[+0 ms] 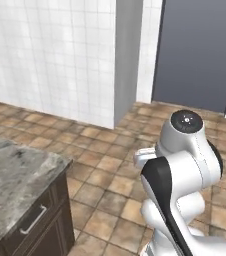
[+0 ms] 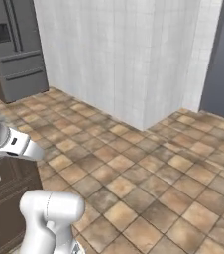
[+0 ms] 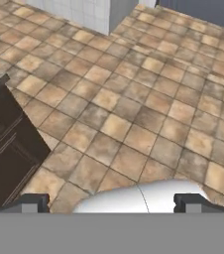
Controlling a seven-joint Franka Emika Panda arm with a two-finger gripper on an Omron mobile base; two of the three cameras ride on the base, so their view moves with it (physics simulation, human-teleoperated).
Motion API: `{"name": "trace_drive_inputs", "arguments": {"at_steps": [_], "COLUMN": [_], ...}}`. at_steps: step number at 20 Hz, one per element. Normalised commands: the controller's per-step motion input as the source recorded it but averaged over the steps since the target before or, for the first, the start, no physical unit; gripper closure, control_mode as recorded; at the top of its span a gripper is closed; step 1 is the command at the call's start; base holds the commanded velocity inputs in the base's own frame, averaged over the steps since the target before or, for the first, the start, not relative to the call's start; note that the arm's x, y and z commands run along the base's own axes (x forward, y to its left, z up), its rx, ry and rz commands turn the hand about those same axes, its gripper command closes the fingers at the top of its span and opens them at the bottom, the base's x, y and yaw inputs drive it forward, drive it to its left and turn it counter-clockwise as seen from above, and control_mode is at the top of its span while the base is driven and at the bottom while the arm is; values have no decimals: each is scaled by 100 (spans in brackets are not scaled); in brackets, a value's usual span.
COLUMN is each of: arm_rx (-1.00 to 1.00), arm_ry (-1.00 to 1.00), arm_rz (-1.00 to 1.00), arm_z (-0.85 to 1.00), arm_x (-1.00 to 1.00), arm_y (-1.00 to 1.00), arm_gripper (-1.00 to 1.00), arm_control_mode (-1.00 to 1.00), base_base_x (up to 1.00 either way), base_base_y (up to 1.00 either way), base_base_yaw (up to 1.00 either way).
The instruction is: Collect the paprika, ketchup, and shaker from the cabinet and place them next to the stove.
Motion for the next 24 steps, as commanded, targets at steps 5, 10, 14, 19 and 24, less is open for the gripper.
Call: {"name": "trace_drive_inputs", "arguments": {"at_steps": [5, 10, 14, 19, 24], "arm_rx": [0, 0, 0, 0, 0], "arm_ry": [0, 0, 0, 0, 0], "arm_rz": [0, 0, 0, 0, 0], "arm_z": [0, 0, 0, 0, 0], "arm_x": [0, 0, 0, 0, 0], "arm_y": [0, 0, 0, 0, 0], "arm_gripper": [-100, -100, -100, -100, -100], "arm_control_mode": [100, 100, 100, 100, 100], "base_base_x": [100, 100, 100, 100, 100], "base_base_y": [-48, -48, -48, -49, -45], "base_base_yaw": [37, 37, 36, 35, 35]}}
